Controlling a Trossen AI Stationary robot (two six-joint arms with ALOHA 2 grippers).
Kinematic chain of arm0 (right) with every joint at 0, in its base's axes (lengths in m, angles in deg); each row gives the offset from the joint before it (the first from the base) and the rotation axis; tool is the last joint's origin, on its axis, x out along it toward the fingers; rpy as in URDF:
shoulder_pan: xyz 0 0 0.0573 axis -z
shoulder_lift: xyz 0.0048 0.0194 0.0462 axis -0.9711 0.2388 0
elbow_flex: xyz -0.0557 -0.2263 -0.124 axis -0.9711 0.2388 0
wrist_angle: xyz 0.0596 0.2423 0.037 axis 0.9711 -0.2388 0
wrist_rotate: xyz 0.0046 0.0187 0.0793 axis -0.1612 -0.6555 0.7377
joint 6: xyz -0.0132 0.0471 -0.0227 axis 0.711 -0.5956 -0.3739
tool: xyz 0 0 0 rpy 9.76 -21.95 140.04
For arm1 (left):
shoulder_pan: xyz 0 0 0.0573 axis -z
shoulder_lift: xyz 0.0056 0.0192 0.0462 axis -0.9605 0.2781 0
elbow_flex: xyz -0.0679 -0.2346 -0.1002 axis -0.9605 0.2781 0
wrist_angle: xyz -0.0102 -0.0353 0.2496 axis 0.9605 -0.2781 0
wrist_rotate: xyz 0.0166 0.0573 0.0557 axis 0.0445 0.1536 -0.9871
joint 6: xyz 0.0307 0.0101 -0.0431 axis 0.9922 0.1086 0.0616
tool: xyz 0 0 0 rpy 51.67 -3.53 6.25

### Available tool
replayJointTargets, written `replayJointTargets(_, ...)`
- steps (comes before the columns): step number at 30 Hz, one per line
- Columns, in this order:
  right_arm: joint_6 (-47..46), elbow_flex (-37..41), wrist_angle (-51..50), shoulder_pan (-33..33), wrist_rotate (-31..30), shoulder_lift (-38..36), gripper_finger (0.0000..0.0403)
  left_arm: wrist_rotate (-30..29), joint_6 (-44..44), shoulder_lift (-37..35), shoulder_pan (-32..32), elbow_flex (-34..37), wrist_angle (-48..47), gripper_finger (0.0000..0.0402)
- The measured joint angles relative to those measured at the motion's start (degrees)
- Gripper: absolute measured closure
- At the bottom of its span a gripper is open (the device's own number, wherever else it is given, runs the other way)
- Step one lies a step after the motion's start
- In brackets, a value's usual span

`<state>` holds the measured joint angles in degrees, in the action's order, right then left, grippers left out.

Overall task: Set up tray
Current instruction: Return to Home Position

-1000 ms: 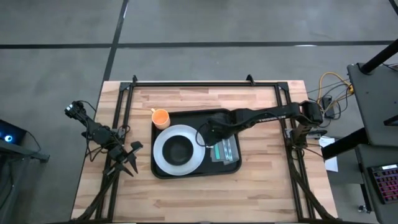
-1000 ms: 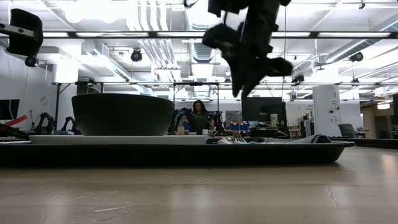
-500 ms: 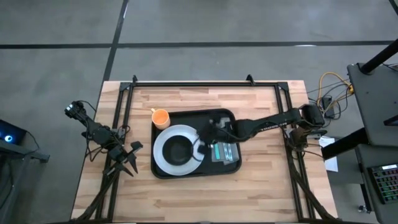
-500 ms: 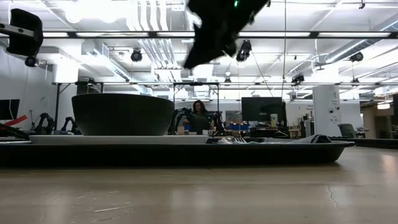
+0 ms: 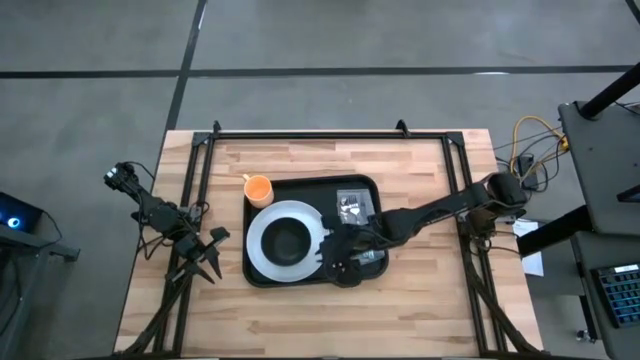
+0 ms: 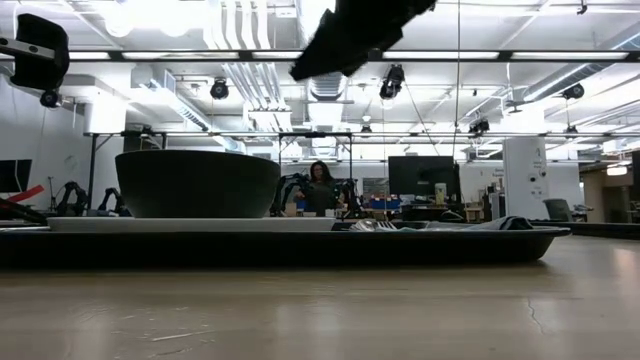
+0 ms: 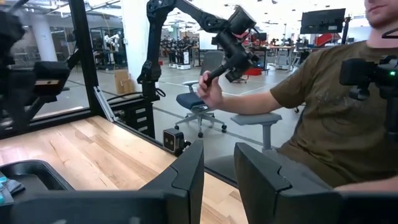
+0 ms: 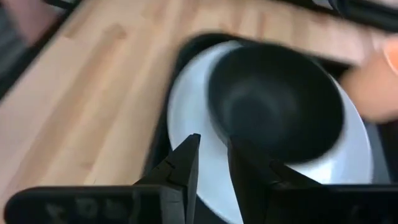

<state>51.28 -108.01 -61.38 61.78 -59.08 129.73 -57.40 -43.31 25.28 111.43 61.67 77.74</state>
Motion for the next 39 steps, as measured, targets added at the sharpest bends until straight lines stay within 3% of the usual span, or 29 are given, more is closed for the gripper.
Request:
replayJointTargets(4,-2.56,1.06,-3.29,0.10,-0.96,-1.33,0.0321,0.01,0.00,0.00,0.00,0.00,0.00,0.0331)
replayJointTargets(9,-0.28,6.59,-0.05,0.01,0.84,-4.80,0.0316,0.00,0.00,0.00,0.00,0.00,0.00,0.0331)
replayJointTargets(18,7.69,27.82,23.40,0.59,1.21,-20.34,0.0329,0.02,0.00,-0.02,0.00,0.00,0.00,0.0331)
replayJointTargets(22,9.69,32.96,23.73,0.54,1.19,-28.09,0.0335,0.00,0.00,0.10,0.00,0.00,0.00,0.0331)
replayJointTargets(31,9.52,37.00,23.79,0.54,1.19,-39.80,0.0323,0.02,0.00,0.11,0.00,0.00,0.00,0.0331)
replayJointTargets(39,9.35,36.59,23.64,0.54,1.19,-44.37,0.0317,0.00,0.00,0.09,0.00,0.00,0.00,0.0331)
